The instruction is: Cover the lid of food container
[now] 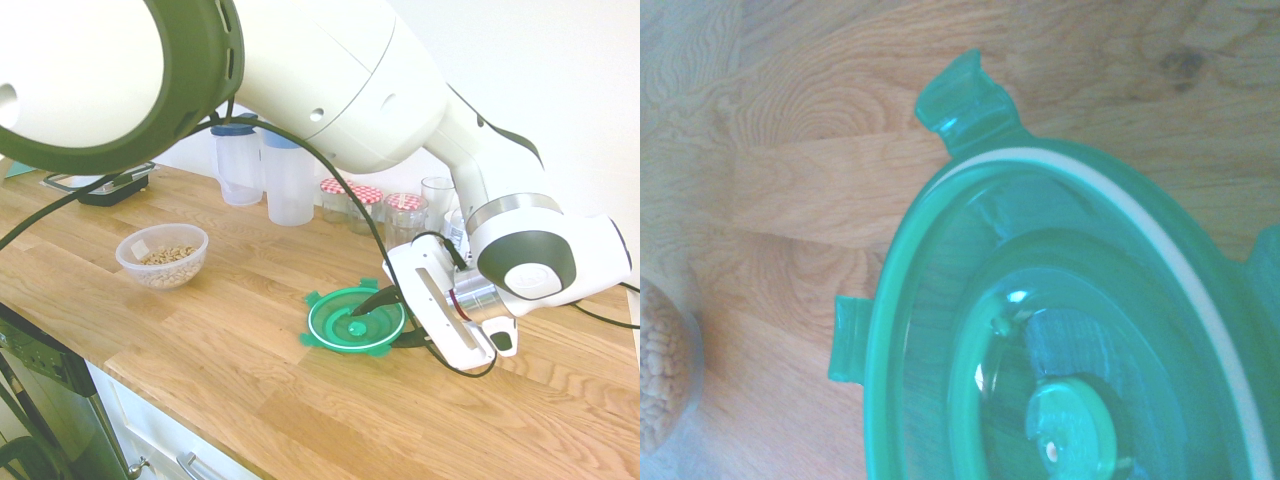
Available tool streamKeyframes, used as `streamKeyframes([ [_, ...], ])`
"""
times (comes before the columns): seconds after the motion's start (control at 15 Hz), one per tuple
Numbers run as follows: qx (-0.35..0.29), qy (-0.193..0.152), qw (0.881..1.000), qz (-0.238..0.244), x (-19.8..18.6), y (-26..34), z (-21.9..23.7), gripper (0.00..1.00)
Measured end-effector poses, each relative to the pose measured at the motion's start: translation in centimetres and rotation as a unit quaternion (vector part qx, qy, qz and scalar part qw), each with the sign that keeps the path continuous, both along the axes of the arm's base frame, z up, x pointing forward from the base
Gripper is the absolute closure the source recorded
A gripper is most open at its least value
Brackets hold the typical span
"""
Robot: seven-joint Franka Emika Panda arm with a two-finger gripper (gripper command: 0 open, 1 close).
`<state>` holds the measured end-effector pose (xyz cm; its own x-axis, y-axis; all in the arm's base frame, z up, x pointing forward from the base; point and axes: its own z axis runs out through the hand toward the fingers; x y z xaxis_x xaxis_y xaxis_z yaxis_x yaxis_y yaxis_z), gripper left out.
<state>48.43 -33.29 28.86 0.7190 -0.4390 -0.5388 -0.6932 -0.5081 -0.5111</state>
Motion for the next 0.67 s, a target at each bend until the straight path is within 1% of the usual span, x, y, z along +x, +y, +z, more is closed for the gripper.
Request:
streamKeyframes([
  [0.67,-0.017,0.010,1.000,0.003,-0.55,-0.27,-0.78,1.00],
])
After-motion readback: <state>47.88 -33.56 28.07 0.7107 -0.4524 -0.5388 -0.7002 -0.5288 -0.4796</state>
